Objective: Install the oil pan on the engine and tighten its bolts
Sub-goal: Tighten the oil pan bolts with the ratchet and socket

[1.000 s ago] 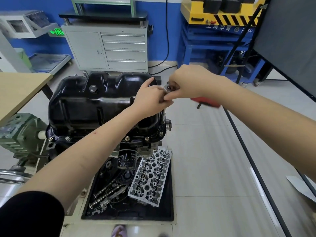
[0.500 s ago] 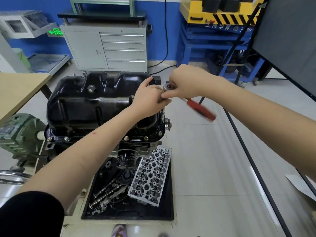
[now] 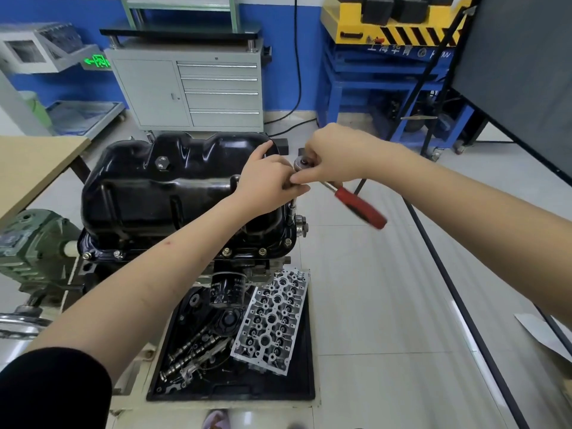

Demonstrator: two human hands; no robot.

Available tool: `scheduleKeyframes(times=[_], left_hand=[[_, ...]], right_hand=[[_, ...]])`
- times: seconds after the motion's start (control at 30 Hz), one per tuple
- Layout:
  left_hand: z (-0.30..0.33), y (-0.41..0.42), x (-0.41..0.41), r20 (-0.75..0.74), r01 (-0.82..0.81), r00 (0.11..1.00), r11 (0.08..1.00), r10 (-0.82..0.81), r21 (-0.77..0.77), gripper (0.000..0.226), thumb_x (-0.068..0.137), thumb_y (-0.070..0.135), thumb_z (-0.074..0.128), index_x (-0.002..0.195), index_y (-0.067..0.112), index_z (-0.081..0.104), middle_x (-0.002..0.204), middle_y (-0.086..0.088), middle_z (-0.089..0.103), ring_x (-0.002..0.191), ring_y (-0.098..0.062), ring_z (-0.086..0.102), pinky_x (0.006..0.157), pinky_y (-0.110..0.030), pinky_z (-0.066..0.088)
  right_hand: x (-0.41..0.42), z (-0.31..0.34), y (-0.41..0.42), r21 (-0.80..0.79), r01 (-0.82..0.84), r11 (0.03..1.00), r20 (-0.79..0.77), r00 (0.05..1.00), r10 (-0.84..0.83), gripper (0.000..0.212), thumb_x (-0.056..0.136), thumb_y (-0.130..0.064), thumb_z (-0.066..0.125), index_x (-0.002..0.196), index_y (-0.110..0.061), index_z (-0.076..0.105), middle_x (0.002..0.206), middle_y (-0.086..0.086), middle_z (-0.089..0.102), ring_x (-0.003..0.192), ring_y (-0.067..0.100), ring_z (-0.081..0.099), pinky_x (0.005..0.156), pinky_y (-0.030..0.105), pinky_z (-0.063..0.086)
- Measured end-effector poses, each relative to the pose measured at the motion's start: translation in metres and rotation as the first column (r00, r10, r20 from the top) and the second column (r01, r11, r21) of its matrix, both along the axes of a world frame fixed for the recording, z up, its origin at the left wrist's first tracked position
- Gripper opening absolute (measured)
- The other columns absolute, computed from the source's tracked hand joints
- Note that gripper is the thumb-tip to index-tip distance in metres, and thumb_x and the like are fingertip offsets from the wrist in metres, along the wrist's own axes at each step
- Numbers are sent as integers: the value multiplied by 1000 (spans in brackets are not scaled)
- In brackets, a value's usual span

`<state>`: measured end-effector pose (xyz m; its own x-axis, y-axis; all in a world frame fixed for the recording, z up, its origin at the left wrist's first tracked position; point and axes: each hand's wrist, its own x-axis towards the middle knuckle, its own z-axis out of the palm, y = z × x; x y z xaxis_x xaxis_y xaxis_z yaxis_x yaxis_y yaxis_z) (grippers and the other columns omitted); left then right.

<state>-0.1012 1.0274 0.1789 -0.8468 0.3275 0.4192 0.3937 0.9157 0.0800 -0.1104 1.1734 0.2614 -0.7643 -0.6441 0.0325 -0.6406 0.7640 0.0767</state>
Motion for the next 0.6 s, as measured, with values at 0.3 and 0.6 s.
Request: scheduleKeyframes(times=[0.3,0.6], left_hand=[[0,-2,1,-5,8,1000,1000,-8,10,33,89,29,55,75,4,70,93,-4,70,108,-15,56,111,-27,3],[-2,1,-1,-26,-24,999,1000,24,-13,37,91,32,49,78,4,69,87,-4,70,103,-17,57,110,-25,2]], right_hand=[[-5,8,2,71,-181,981,-56,981,185,26,86,-30,60,109,-18,60,83,-6,48,79,14,39,60,28,29],[0,0,-1,53,-49,997,-91,994,54,31,87,-42,52,84,-12,57,68,-1,51,66,18,44,49,26,24]])
